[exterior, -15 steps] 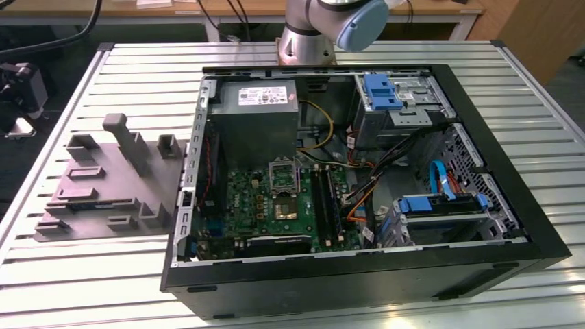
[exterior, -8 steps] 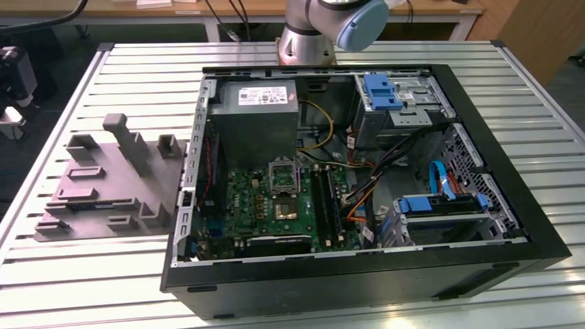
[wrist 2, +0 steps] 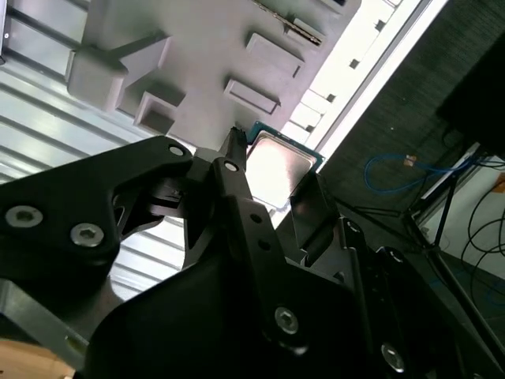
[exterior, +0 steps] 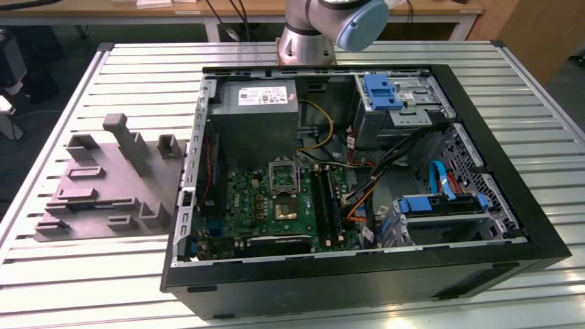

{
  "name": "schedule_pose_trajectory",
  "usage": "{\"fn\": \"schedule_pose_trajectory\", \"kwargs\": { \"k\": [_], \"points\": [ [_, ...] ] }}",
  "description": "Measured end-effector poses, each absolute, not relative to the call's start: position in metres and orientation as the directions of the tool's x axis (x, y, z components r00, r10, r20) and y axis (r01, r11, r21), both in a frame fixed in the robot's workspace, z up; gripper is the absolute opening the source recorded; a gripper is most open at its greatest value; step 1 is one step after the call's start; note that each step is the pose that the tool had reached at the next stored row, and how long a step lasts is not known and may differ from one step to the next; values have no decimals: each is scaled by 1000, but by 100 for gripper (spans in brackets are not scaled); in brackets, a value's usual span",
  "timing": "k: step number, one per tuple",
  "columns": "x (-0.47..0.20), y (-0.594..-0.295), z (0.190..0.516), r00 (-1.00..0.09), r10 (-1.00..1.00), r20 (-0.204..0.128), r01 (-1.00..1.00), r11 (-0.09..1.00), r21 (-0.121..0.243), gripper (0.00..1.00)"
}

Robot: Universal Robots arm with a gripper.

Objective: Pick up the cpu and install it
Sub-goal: 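Pick up the cpu and move it towards the insertion slot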

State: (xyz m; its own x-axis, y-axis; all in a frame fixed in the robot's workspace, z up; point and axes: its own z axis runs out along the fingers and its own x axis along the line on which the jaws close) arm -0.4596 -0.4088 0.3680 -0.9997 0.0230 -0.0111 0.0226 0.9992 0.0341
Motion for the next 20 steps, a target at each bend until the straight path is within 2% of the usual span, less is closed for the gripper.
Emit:
{"fn": "schedule_pose_trajectory", "kwargs": {
  "k": [9, 20],
  "points": [
    [-460, -409, 393, -1000, 23, -14, 22, 999, 34, 47],
    [-453, -409, 393, -1000, 23, -14, 22, 999, 34, 47]
  ]
}}
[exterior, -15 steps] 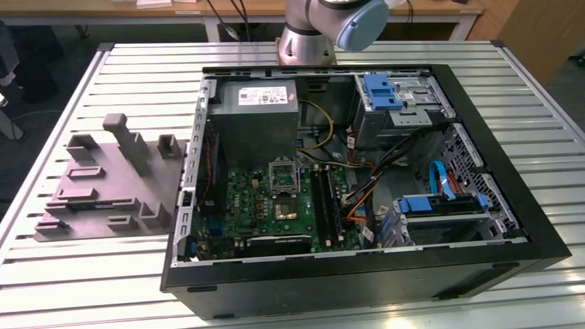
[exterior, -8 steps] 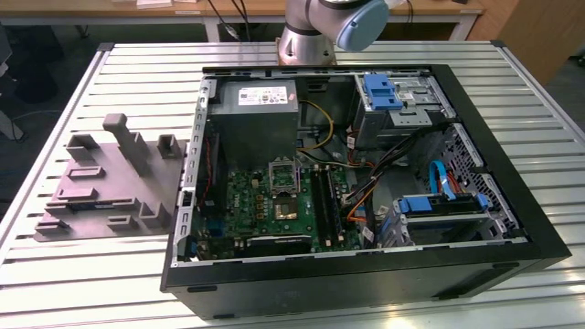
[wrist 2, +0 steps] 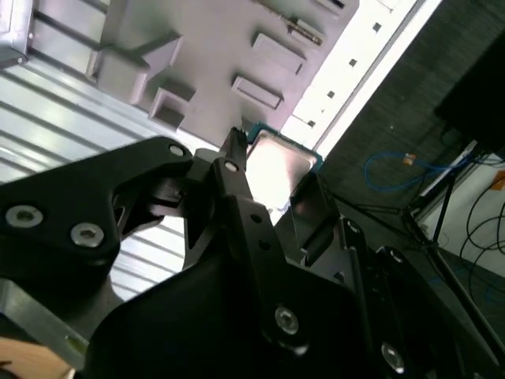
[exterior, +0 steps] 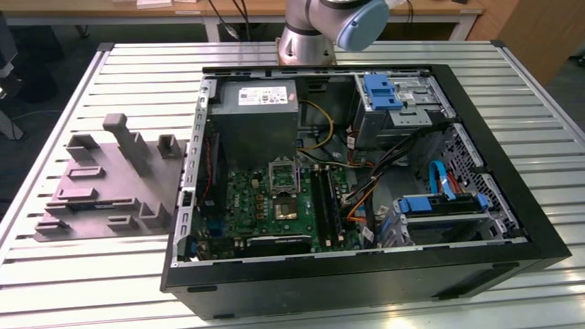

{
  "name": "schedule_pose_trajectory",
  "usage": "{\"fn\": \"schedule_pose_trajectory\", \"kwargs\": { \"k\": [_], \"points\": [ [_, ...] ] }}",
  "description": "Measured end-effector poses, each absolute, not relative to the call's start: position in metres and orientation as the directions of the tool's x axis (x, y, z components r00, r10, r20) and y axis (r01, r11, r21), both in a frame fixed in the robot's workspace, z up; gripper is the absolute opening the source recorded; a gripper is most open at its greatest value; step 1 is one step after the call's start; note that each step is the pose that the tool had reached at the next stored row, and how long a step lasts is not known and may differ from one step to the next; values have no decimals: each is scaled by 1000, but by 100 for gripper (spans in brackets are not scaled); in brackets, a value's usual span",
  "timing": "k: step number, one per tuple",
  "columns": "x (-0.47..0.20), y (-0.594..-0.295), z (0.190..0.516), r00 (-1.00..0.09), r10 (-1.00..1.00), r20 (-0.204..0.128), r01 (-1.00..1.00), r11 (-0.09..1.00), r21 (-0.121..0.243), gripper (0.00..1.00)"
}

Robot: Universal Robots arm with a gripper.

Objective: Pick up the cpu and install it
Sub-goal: 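Pick up the cpu and move it towards the insertion slot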

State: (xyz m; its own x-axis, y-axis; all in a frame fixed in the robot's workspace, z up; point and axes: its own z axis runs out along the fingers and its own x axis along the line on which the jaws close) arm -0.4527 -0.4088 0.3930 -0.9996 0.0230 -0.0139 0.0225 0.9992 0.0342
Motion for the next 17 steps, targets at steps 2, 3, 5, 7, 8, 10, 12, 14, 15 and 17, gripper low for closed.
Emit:
{"fn": "schedule_pose_trajectory", "kwargs": {
  "k": [2, 3, 5, 7, 8, 10, 12, 14, 15, 17],
  "points": [
    [-446, -409, 393, -1000, 23, -14, 23, 999, 34, 47],
    [-442, -409, 393, -1000, 23, -14, 23, 999, 34, 47],
    [-433, -409, 393, -1000, 23, -14, 22, 999, 34, 47],
    [-425, -409, 393, -1000, 23, -14, 22, 999, 34, 47],
    [-421, -409, 393, -1000, 23, -14, 22, 999, 34, 47],
    [-413, -409, 393, -1000, 23, -14, 22, 999, 34, 47],
    [-405, -409, 393, -1000, 23, -14, 23, 999, 34, 47],
    [-397, -409, 393, -1000, 23, -14, 22, 999, 34, 47],
    [-393, -409, 393, -1000, 23, -14, 22, 999, 34, 47],
    [-386, -409, 393, -1000, 23, -14, 22, 999, 34, 47]
  ]
}}
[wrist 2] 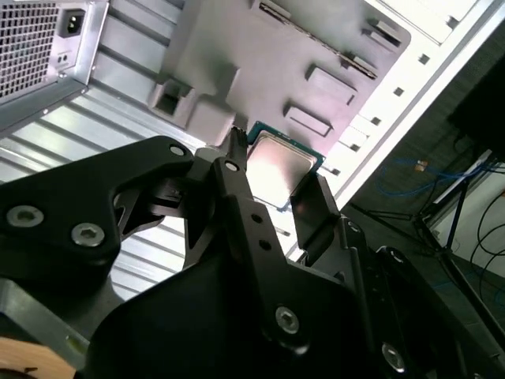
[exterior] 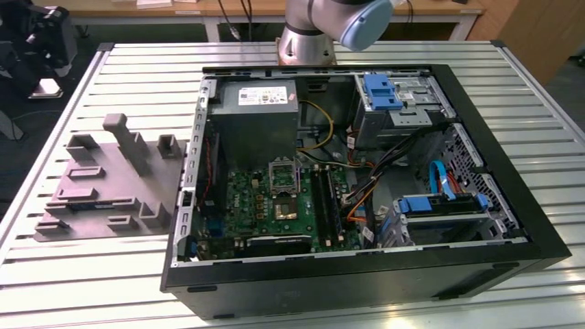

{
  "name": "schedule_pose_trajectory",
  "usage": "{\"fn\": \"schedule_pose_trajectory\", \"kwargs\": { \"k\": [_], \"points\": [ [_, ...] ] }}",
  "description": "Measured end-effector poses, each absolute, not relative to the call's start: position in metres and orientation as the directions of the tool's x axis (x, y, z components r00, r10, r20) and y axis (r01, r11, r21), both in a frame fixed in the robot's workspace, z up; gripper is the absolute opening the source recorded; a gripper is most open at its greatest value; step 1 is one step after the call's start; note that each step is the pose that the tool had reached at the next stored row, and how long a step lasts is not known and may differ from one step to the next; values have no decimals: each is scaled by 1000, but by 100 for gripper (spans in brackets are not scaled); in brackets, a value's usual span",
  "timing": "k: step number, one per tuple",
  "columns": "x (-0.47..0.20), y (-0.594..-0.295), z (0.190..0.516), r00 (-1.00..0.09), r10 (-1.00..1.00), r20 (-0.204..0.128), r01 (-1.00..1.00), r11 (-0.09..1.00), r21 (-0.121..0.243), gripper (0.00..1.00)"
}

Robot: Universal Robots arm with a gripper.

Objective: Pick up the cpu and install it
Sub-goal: 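Pick up the cpu and move it towards the insertion slot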

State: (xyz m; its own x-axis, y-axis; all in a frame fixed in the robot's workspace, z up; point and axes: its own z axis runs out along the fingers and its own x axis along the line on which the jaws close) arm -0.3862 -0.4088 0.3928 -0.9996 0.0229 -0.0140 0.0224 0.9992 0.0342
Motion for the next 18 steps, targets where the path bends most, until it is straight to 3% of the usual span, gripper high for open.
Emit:
{"fn": "schedule_pose_trajectory", "kwargs": {
  "k": [18],
  "points": [
    [-314, -409, 392, -1000, 23, -14, 22, 999, 34, 47]
  ]
}}
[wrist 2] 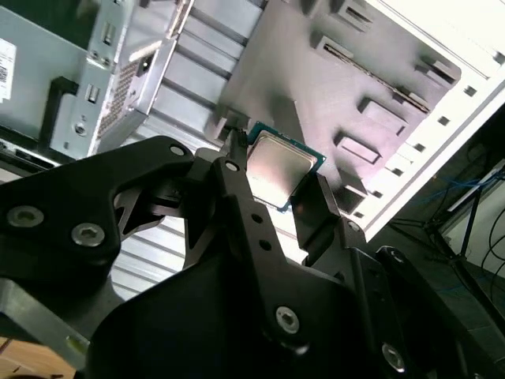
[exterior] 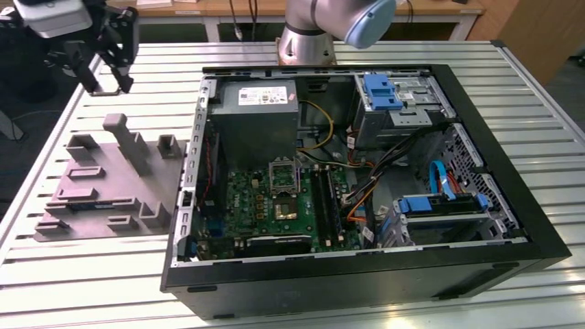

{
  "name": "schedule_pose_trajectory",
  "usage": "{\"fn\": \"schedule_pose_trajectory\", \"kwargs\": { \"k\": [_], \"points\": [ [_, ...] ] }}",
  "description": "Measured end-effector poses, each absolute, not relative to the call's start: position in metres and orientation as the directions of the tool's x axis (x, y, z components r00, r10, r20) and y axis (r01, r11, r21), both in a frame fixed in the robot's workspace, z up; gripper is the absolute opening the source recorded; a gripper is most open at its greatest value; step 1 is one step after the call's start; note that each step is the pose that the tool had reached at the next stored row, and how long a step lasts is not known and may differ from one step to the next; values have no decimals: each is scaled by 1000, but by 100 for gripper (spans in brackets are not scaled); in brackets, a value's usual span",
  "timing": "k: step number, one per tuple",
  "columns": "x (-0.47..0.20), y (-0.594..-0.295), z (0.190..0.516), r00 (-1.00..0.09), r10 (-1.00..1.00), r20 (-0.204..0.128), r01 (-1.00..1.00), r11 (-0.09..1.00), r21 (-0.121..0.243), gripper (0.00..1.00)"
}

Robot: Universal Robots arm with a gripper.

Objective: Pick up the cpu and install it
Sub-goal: 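Pick up the cpu and move it towards the insertion slot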

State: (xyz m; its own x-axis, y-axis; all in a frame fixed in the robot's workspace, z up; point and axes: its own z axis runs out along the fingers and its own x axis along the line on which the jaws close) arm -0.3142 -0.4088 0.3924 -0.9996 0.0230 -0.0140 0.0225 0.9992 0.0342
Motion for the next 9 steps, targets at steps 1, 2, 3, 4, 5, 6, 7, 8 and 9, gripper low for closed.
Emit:
{"fn": "schedule_pose_trajectory", "kwargs": {
  "k": [1, 2, 3, 4, 5, 6, 7, 8, 9],
  "points": [
    [-310, -409, 392, -1000, 23, -14, 22, 999, 34, 47],
    [-306, -409, 392, -1000, 23, -14, 22, 999, 34, 47],
    [-302, -409, 392, -1000, 23, -14, 22, 999, 34, 47],
    [-298, -409, 392, -1000, 23, -14, 22, 999, 34, 47],
    [-293, -409, 392, -1000, 23, -14, 22, 999, 34, 47],
    [-289, -409, 392, -1000, 23, -14, 22, 999, 34, 47],
    [-284, -409, 392, -1000, 23, -14, 22, 999, 34, 47],
    [-280, -409, 392, -1000, 23, -14, 22, 999, 34, 47],
    [-275, -409, 392, -1000, 23, -14, 23, 999, 34, 47]
  ]
}}
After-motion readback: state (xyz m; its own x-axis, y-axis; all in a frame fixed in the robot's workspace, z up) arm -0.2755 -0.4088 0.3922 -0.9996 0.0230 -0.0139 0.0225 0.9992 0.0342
